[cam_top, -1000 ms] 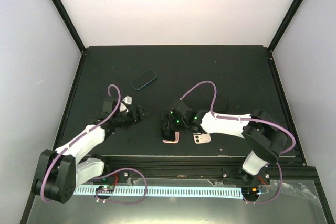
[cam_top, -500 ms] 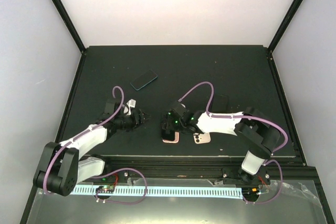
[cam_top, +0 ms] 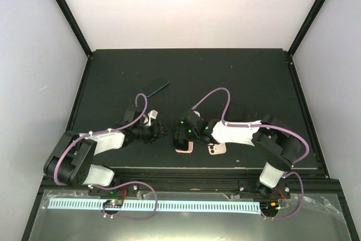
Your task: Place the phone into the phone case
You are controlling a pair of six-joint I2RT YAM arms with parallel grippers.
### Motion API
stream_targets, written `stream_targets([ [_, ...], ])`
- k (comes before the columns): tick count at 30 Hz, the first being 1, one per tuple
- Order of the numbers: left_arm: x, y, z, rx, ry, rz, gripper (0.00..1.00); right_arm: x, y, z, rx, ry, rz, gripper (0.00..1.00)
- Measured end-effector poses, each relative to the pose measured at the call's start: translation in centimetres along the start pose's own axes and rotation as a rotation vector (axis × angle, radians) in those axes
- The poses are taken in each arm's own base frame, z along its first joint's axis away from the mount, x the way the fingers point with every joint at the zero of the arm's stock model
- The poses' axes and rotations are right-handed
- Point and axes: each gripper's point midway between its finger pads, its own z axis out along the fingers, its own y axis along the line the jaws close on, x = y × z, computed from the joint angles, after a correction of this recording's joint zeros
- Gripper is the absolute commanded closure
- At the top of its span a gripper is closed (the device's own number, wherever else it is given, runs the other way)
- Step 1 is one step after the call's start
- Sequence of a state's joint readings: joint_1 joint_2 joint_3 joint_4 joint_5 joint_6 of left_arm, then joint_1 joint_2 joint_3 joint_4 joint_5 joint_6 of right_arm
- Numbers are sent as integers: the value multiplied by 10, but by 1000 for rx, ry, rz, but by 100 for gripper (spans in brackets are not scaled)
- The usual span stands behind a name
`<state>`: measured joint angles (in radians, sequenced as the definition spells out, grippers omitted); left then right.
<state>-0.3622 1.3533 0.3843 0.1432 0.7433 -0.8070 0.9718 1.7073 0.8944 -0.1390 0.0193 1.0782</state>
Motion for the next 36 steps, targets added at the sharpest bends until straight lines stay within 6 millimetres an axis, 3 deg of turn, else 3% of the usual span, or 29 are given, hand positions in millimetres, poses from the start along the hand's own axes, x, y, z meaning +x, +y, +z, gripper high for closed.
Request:
stream_targets([
  [6, -5, -2, 15, -1, 24, 20, 49, -1, -2, 0, -1, -9, -3, 27],
  [12, -13, -6, 29, 33, 42, 40, 62, -7, -11, -2, 30, -43, -2, 26],
  [21, -13, -13, 41, 66, 61, 73, 65, -11, -23, -7, 74, -69, -37, 16],
  [25, -13, -5, 45, 40, 59, 60, 64, -10, -25, -11, 85, -63, -54, 13],
  [29, -9, 1, 49, 22, 73, 49, 61, -12, -15, -19, 51, -72, -74, 14],
  [36, -9, 1, 50, 11, 73, 55, 59, -25, -8, -35, 11, -112, -102, 27],
])
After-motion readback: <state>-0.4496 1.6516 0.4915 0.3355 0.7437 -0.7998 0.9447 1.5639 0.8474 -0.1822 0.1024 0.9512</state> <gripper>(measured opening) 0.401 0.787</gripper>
